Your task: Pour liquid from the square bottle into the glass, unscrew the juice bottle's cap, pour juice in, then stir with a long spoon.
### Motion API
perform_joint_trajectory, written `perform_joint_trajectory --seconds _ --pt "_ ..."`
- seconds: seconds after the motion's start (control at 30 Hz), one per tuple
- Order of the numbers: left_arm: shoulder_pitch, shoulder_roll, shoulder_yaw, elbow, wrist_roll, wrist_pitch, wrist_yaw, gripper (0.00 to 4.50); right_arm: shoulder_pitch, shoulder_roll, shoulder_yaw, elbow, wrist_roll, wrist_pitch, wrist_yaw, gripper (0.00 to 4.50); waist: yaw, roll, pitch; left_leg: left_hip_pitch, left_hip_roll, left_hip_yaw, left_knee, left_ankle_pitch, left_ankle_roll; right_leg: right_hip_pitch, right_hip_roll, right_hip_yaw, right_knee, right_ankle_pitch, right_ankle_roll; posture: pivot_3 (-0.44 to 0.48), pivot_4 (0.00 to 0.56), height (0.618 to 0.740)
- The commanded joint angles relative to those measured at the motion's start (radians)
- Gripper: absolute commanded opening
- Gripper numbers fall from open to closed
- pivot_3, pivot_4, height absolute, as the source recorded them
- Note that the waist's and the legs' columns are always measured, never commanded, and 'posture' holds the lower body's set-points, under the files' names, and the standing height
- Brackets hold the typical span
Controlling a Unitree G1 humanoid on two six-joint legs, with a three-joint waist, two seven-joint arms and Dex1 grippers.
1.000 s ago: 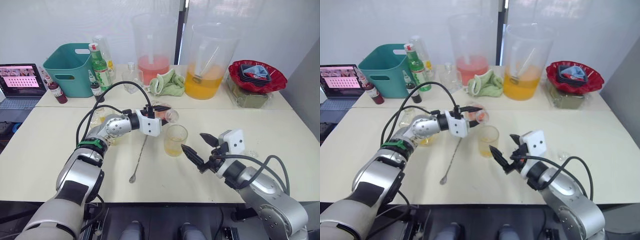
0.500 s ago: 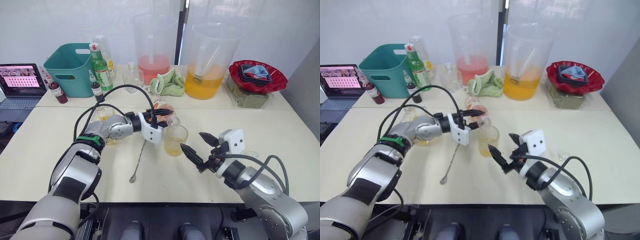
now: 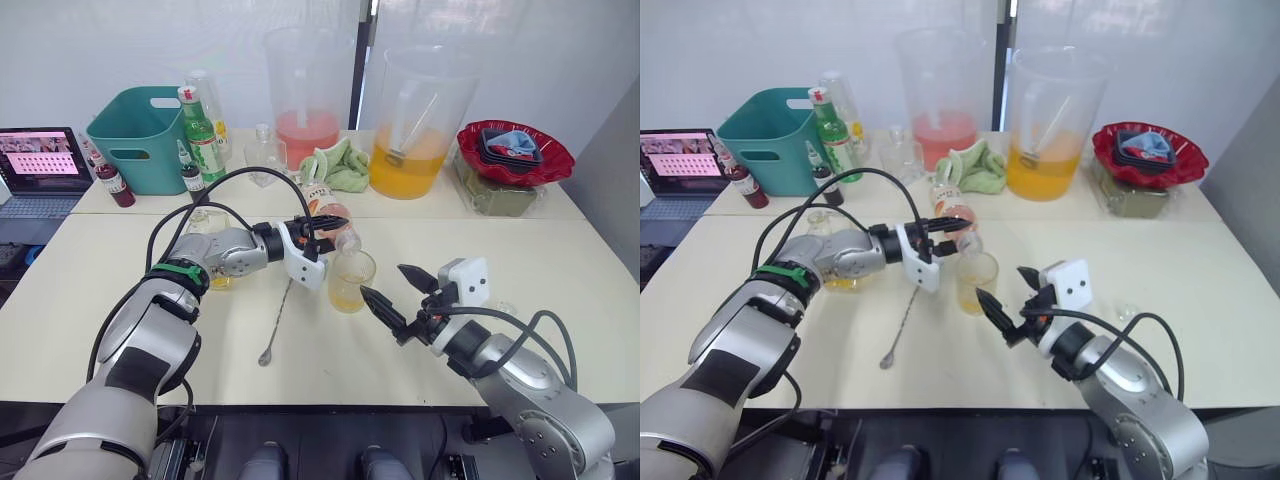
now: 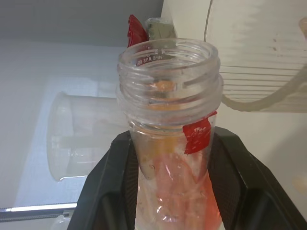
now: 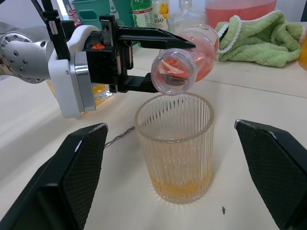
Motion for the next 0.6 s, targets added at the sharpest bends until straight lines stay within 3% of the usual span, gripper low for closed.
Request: perform_joint_trajectory --seconds 0.03,0.6 --pt "-0.056 0.016 -0.001 -0.024 0.01 0.008 0.056 1.95 -0.01 0.004 -0.007 -0.052 0.022 -0.001 -0.006 4.48 0.0 0.0 0.0 0.0 0.0 0.0 0.0 0.0 0.0 0.0 0.0 0.0 0.0 0.0 0.0 0.0 0.15 0.74" --pt "-0.083 0.027 -0.063 -0.021 0.083 0.04 0.161 1.95 -0.013 0.011 -0.005 -0.053 0.033 -0.002 -0.015 4.48 0.0 0.0 0.0 0.0 0.0 0.0 0.001 0.0 0.0 0.0 0.0 0.0 0.001 0.0 0.0 0.0 0.15 0.74"
